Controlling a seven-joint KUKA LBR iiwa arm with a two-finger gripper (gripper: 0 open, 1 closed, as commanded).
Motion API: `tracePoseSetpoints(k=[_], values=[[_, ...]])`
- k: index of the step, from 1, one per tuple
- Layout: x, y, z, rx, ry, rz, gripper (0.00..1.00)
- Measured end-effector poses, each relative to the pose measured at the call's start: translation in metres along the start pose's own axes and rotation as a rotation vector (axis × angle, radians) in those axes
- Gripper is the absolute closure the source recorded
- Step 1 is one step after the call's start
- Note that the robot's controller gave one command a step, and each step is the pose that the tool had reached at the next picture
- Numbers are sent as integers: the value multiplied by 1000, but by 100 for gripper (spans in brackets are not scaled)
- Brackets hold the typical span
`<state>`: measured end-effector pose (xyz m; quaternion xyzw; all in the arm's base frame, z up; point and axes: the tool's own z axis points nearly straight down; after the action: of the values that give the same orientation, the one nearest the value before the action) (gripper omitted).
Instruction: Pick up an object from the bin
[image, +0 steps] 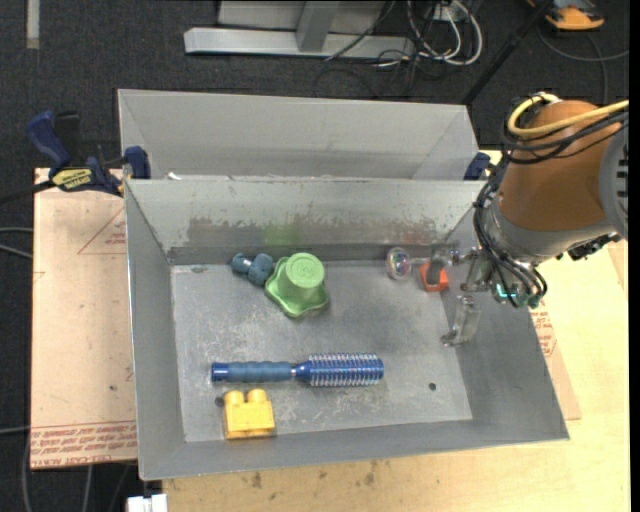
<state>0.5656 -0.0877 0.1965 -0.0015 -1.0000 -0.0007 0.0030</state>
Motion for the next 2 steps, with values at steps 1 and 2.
tracePoseSetpoints(k=[1,2], values=[[23,85,108,-3,2,-49,0],[68,140,129,-2,-2,-95,0]])
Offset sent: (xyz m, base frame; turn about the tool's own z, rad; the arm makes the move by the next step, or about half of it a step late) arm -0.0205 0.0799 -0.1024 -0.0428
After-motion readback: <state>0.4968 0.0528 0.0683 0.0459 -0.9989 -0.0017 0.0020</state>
